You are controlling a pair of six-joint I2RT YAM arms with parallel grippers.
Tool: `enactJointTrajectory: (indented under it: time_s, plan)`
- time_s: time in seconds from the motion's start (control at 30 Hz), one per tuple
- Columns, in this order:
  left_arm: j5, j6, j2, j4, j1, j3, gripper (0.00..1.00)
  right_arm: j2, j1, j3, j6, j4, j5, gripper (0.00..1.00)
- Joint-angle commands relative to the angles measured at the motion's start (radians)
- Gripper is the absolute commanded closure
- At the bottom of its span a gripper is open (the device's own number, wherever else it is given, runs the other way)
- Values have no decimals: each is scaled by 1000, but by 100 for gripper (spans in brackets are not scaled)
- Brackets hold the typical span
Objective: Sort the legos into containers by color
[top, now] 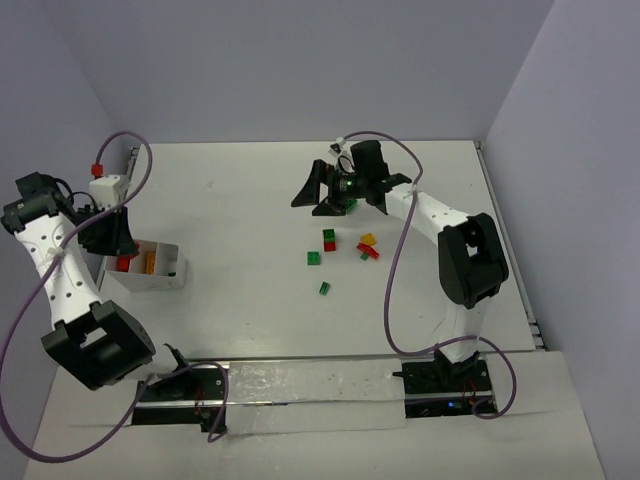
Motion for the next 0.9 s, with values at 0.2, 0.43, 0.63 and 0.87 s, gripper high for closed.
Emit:
enactJointTrajectory:
  time_s: [0.2, 0.43, 0.63, 0.87]
  plan:
    - [-115, 51, 93, 27, 106, 51, 99, -26, -25, 18, -123, -54, 0, 0]
    - [-124, 40, 157, 45, 106, 86, 94, -20, -41, 13, -120, -50, -21, 0]
    - [-142, 28, 196, 70, 104, 91, 89, -11, -50, 8, -114, -46, -28, 0]
    - [-180, 7, 210, 111, 91, 56, 76, -4, -55, 4, -113, -45, -30, 0]
